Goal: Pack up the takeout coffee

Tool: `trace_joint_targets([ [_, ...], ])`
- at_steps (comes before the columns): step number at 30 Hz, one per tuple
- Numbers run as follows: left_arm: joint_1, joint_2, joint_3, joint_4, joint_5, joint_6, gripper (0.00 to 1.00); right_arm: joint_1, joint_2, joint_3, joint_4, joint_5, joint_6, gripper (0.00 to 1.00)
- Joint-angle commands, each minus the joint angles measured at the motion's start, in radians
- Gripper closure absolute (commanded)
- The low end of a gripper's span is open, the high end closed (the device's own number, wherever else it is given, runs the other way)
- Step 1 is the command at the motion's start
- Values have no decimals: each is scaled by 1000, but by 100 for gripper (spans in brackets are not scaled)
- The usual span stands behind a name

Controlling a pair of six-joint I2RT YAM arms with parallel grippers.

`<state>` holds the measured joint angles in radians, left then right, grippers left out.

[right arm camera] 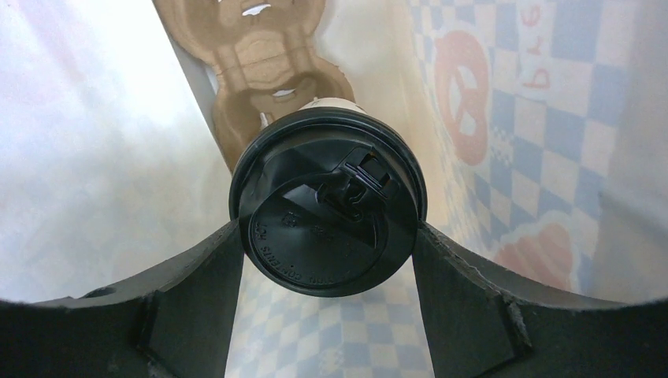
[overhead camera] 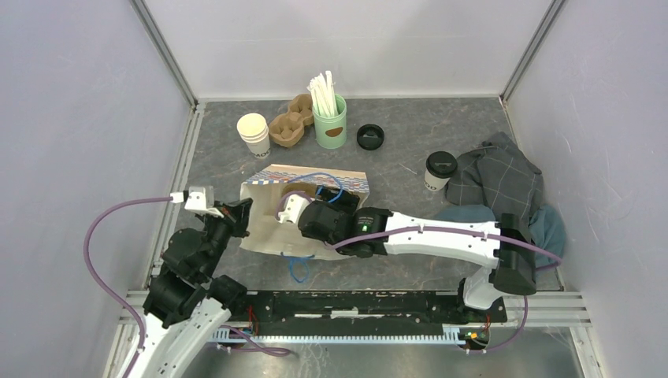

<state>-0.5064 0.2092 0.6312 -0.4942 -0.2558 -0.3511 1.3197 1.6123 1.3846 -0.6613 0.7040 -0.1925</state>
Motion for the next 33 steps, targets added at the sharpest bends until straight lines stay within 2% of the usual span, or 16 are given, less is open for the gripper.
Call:
trace_joint_targets([
  [1,-8,-19,33,-21,-8,-48,98,-2,-44,-49,134,-53,-53,32],
  [11,-43,-13,34,-40,-42,-35,98,-35,-9,-87,220,-113,-59,33],
  [23,-56,4,24,-32,-68,-31,98,-36,-32,-74,56,-73,-12,34],
  [33,-63,9,23,-33,-62,-29,98,-69,-39,-140,159,-98,-44,33],
])
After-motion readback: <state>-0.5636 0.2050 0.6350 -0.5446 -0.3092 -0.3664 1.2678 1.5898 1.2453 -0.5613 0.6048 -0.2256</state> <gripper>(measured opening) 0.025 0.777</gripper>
